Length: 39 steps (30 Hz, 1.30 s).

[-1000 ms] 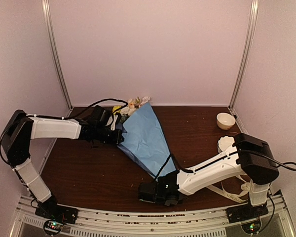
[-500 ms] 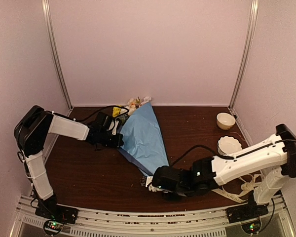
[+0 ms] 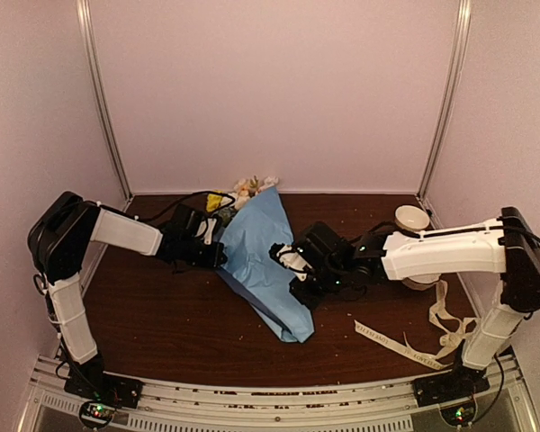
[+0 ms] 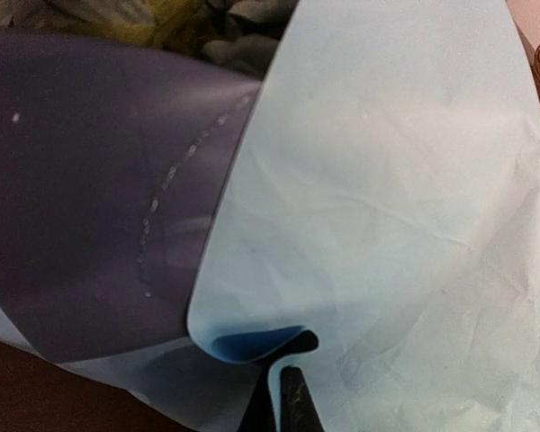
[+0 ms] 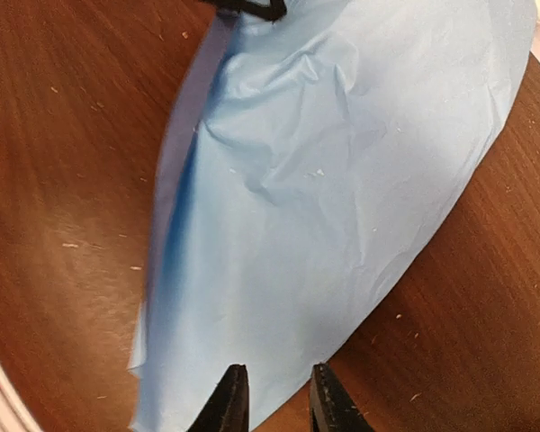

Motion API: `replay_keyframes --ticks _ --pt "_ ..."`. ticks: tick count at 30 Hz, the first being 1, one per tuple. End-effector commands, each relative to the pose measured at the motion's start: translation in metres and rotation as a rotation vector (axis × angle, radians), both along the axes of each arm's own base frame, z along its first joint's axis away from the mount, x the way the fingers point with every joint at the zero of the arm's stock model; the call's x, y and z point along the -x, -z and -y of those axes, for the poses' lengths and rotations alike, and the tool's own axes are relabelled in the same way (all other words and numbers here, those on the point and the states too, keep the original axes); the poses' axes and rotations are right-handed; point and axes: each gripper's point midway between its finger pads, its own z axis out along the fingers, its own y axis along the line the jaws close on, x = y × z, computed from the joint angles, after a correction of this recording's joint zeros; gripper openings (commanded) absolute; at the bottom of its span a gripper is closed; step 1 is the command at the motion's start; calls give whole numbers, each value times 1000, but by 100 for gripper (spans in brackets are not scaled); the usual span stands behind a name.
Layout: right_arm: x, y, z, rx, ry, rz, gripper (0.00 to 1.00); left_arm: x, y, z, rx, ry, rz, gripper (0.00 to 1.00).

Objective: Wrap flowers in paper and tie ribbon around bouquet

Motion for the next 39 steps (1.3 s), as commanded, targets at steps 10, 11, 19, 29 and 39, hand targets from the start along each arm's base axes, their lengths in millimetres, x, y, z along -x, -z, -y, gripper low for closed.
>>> replay_keyframes --ticks 10,11,19,29,39 --pt "48 91 -28 112 -148 -173 9 -34 -16 -1 45 17 75 1" --pt "51 94 -29 121 -159 -175 9 -37 -19 -3 47 15 78 2" --pt "54 118 -25 198 -164 -183 7 -43 -25 -20 56 10 58 27" --pt "54 119 -24 205 -155 -179 7 -20 -34 -28 148 -1 42 48" --pt "51 109 -25 197 -146 -165 7 -19 -44 -25 173 28 72 0"
